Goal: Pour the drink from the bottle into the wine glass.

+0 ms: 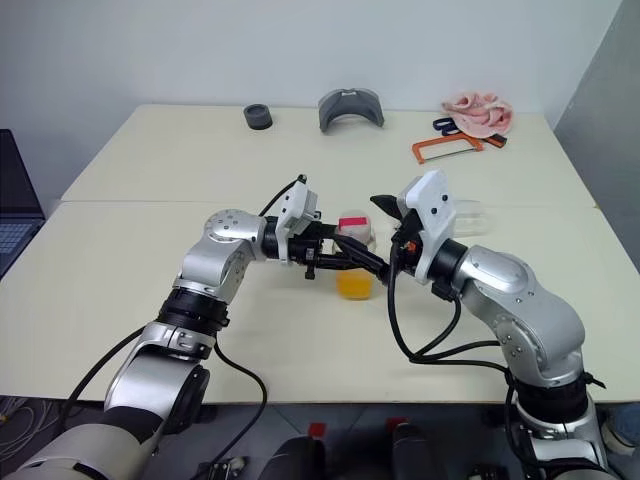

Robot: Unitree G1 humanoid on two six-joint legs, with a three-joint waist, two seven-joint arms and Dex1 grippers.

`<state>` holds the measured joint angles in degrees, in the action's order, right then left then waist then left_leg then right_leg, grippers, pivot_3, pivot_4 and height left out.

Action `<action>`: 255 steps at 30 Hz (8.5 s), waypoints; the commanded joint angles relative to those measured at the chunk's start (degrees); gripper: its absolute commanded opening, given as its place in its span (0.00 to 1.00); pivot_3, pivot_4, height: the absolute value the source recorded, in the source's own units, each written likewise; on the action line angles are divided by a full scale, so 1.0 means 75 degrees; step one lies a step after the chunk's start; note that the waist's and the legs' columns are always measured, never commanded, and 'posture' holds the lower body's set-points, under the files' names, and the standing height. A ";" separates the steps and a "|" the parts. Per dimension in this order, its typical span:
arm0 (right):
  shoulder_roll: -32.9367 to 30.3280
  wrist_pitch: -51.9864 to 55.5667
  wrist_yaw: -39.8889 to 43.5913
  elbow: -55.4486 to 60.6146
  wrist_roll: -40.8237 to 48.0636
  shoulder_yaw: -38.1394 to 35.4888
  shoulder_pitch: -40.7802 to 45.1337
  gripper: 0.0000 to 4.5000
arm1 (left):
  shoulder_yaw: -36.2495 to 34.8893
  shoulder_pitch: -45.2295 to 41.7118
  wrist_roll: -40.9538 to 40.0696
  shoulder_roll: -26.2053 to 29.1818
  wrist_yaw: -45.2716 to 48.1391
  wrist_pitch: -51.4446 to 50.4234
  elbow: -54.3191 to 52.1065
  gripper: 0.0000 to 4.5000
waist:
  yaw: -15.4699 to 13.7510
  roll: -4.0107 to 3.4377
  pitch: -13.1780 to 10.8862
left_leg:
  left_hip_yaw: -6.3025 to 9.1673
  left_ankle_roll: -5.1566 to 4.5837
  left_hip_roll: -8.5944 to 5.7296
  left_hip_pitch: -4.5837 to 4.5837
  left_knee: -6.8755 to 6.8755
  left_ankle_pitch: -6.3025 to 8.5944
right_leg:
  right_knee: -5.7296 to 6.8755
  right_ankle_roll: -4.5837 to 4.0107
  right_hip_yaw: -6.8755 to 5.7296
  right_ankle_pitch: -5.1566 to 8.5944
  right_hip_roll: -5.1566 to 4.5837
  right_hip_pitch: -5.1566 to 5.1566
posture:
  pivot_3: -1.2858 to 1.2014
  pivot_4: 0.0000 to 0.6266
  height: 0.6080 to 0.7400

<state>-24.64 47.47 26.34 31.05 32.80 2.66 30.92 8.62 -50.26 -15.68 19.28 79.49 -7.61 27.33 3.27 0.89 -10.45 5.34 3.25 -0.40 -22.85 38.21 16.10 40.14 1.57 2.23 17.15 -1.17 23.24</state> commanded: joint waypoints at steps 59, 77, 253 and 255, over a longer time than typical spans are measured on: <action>-0.0918 -0.2128 -0.0659 -0.0382 -0.1570 -0.2245 -0.5316 0.46 | -0.0464 0.0192 -0.0365 0.0278 -0.0412 -0.0270 -0.0573 0.40 | -0.0016 0.0001 0.0003 | -0.0077 -0.0030 -0.0006 0.0018 -0.0004 0.0014 | 0.0004 0.0003 0.0025 -0.0001 0.0013 -0.0007 | 0.52 0.24 1.00; -0.2745 -0.1622 0.1909 0.0284 -0.0397 -0.1708 -0.3783 1.00 | -0.2000 0.0516 0.0304 0.0779 -0.4134 0.0235 0.0047 0.40 | 0.0025 0.0007 0.0000 | -0.0077 -0.0040 0.0007 0.0045 0.0006 0.0008 | 0.0036 0.0008 0.0032 -0.0002 0.0022 -0.0012 | 0.52 0.24 1.00; 0.4128 -0.9645 0.0768 -1.2893 -0.4517 0.0169 0.3004 1.00 | -0.3601 0.4732 -0.2368 0.3280 -0.4230 -0.2700 -0.5983 1.00 | 0.0224 0.0019 -0.0004 | -0.0054 -0.0016 0.0030 0.0064 -0.0039 -0.0010 | 0.0046 0.0000 0.0038 -0.0003 -0.0008 0.0007 | 0.52 0.24 1.00; 0.4111 -0.9618 0.0827 -1.2850 -0.4505 0.0166 0.2961 1.00 | -0.3631 0.4736 -0.2437 0.3270 -0.4248 -0.2728 -0.6012 1.00 | 0.0223 0.0019 -0.0004 | -0.0055 -0.0016 0.0030 0.0064 -0.0039 -0.0010 | 0.0045 0.0000 0.0039 -0.0003 -0.0008 0.0007 | 0.52 0.24 1.00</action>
<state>6.01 -24.24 31.76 -67.40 -1.57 4.34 52.70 -16.34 -14.11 -32.81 43.54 48.00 -28.29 -15.80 4.95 1.04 -10.47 4.92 3.14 -0.17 -22.37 37.92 16.03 40.48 1.57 2.52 17.13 -1.23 23.29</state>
